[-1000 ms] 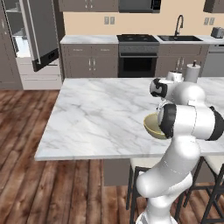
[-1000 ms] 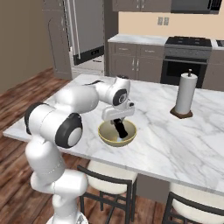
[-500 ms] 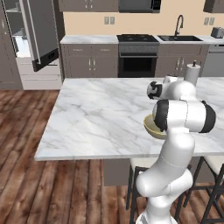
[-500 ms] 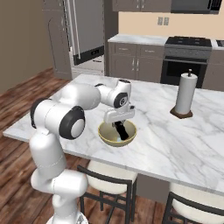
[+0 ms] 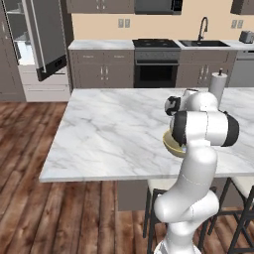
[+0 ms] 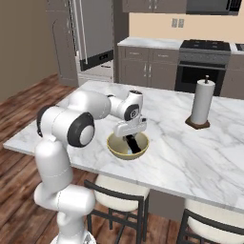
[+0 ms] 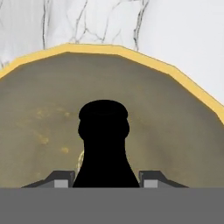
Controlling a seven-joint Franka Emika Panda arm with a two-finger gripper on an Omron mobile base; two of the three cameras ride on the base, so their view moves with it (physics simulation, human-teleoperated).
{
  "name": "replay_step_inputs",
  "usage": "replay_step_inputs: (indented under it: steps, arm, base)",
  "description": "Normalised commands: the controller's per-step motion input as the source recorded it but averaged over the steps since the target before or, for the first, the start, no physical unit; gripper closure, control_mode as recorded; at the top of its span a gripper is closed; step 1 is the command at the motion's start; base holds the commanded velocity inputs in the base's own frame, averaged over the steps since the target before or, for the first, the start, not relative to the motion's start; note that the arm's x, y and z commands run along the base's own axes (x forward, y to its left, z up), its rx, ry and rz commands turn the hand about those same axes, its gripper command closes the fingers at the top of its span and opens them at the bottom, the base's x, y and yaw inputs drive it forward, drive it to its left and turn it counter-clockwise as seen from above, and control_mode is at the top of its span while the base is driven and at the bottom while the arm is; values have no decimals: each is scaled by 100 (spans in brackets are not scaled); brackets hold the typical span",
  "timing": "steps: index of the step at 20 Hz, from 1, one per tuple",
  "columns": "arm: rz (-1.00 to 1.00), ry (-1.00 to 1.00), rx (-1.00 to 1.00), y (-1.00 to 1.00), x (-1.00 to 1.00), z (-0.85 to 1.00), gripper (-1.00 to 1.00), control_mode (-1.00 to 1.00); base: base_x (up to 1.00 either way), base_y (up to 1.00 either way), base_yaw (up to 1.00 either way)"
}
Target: Open the fridge, grab two sodas, and place both sodas inside the bowl with ice on the dining counter.
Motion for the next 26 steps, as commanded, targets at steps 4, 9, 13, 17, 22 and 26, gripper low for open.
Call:
replay_step_inputs:
  steps: [4,9,13,17,22,26]
  arm:
    - [4,0,0,0,14,-21,100,-100]
    - [4,1,0,0,15,-21,100,-100]
    - [4,0,0,0,4,-22,-100,-100]
    - [2,0,0,0,-21,-11,-100,-100]
    - [0,-3,0,0,-39,-1,-100,-100]
    - [0,-7,0,0,-28,3,-100,-100]
  base:
    - [0,0,0]
    - [0,0,0]
    - [0,0,0]
    - [0,0,0]
    - [0,0,0]
    - [0,0,0]
